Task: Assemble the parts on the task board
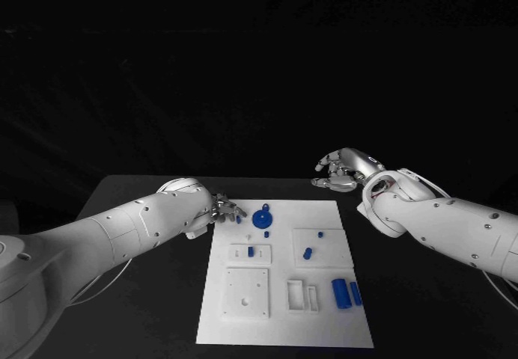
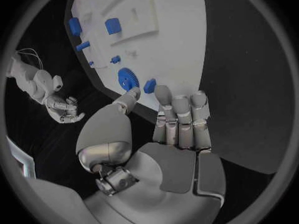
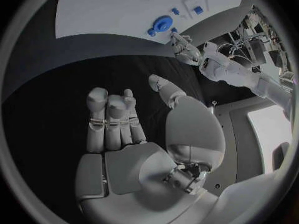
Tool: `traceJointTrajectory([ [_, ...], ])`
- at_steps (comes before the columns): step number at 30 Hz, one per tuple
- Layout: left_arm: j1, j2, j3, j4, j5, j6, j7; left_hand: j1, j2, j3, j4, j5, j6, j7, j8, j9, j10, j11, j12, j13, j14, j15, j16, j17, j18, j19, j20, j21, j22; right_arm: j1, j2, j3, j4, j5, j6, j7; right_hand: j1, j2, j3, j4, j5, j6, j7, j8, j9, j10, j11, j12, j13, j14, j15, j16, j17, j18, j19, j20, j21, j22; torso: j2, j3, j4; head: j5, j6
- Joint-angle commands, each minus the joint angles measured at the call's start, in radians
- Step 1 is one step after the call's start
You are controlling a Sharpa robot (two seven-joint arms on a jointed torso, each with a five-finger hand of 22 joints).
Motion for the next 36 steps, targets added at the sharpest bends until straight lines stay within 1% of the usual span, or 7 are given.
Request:
traceJointTrajectory([
  [1, -0.002, 0.003, -0.001, 0.001, 0.01, 0.034, 0.014, -0.002, 0.011, -0.009, -0.002, -0.002, -0.008, 0.012, -0.002, -0.006, 0.002, 0.006, -0.003, 0.002, -0.001, 0.008, 0.002, -0.001, -0.017, -0.009, -0.123, -0.003, 0.002, 0.0, 0.002, 0.0, -0.001, -0.006, 0.005, 0.009, -0.007, 0.003, -0.005, -0.001, 0.004, -0.008, 0.006, -0.004, -0.001, -0.004, 0.005, 0.006, -0.001, 0.002, -0.002, -0.006, 0.002, 0.085, 0.001, -0.006, -0.003, 0.009, 0.001, 0.0001, -0.0005, 0.001, -0.002],
  [7, -0.002, 0.003, -0.001, 0.0, 0.01, 0.039, 0.015, 0.008, 0.024, -0.018, -0.011, -0.001, -0.002, 0.011, -0.002, -0.01, 0.002, 0.005, -0.002, 0.003, -0.002, 0.007, 0.005, -0.001, -0.017, -0.01, -0.124, -0.002, 0.005, 0.0, 0.002, 0.0, -0.001, -0.006, 0.005, 0.009, -0.007, 0.003, -0.004, -0.001, 0.004, -0.008, 0.006, -0.004, -0.002, -0.004, 0.006, 0.006, -0.001, 0.002, -0.002, -0.006, 0.002, 0.085, 0.001, -0.006, -0.003, 0.009, 0.0, 0.0004, -0.0011, 0.002, -0.002],
  [11, -0.002, 0.004, -0.001, -0.003, 0.014, 0.04, 0.016, 0.02, 0.044, -0.026, -0.025, -0.001, 0.001, 0.011, -0.002, -0.014, 0.001, 0.004, -0.002, 0.003, -0.003, 0.007, 0.007, -0.001, -0.017, -0.012, -0.124, -0.001, 0.007, 0.0, 0.003, 0.0, -0.002, -0.006, 0.006, 0.009, -0.007, 0.003, -0.004, -0.001, 0.004, -0.008, 0.007, -0.004, -0.002, -0.004, 0.006, 0.007, -0.002, 0.002, -0.002, -0.006, 0.002, 0.085, 0.001, -0.006, -0.003, 0.009, 0.0, -0.0001, -0.0014, 0.002, -0.002],
  [15, -0.002, 0.004, -0.001, -0.003, 0.02, 0.04, 0.017, 0.045, 0.085, -0.033, -0.052, -0.001, 0.004, 0.01, -0.003, -0.02, 0.002, 0.004, -0.002, 0.004, -0.004, 0.007, 0.009, -0.003, -0.018, -0.013, -0.125, -0.001, 0.01, 0.0, 0.004, 0.0, -0.003, -0.006, 0.006, 0.009, -0.007, 0.003, -0.004, -0.001, 0.004, -0.008, 0.007, -0.004, -0.002, -0.004, 0.006, 0.007, -0.002, 0.003, -0.002, -0.006, 0.002, 0.085, 0.001, -0.006, -0.004, 0.009, 0.0, 0.0001, -0.0013, 0.002, -0.002],
  [17, -0.002, 0.004, -0.001, -0.004, 0.023, 0.041, 0.018, 0.066, 0.112, -0.035, -0.078, 0.001, 0.006, 0.01, -0.003, -0.023, 0.002, 0.005, -0.002, 0.004, -0.004, 0.007, 0.01, -0.004, -0.019, -0.014, -0.124, -0.001, 0.012, 0.0, 0.004, 0.0, -0.003, -0.006, 0.006, 0.009, -0.006, 0.003, -0.004, -0.001, 0.004, -0.007, 0.007, -0.004, -0.002, -0.004, 0.006, 0.007, -0.002, 0.003, -0.002, -0.006, 0.002, 0.085, 0.001, -0.006, -0.004, 0.009, 0.0, 0.0, -0.0012, 0.002, -0.002],
  [22, -0.002, 0.005, -0.001, -0.005, 0.025, 0.042, 0.02, 0.102, 0.158, -0.037, -0.132, 0.006, 0.011, 0.011, -0.003, -0.03, 0.005, 0.005, -0.003, 0.003, -0.004, 0.008, 0.012, -0.007, -0.023, -0.013, -0.123, -0.002, 0.014, 0.0, 0.005, 0.0, -0.004, -0.006, 0.006, 0.009, -0.006, 0.003, -0.004, -0.001, 0.004, -0.007, 0.007, -0.004, -0.002, -0.004, 0.006, 0.007, -0.002, 0.003, -0.002, -0.006, 0.002, 0.085, 0.002, -0.006, -0.004, 0.009, 0.001, -0.0006, -0.001, 0.002, -0.003],
  [36, -0.003, 0.002, -0.001, -0.006, 0.039, 0.038, 0.024, 0.133, 0.214, -0.028, -0.204, 0.025, 0.023, 0.01, 0.001, -0.041, 0.017, 0.005, -0.003, 0.001, 0.002, 0.009, 0.019, -0.011, -0.027, -0.008, -0.123, -0.004, 0.018, 0.0, 0.009, 0.0, -0.007, -0.007, 0.007, 0.01, -0.006, 0.004, -0.004, -0.001, 0.004, -0.006, 0.007, -0.003, -0.002, -0.004, 0.006, 0.007, -0.002, 0.003, -0.002, -0.006, 0.002, 0.085, 0.002, -0.006, -0.004, 0.009, 0.001, -0.001, -0.0009, 0.003, -0.004],
])
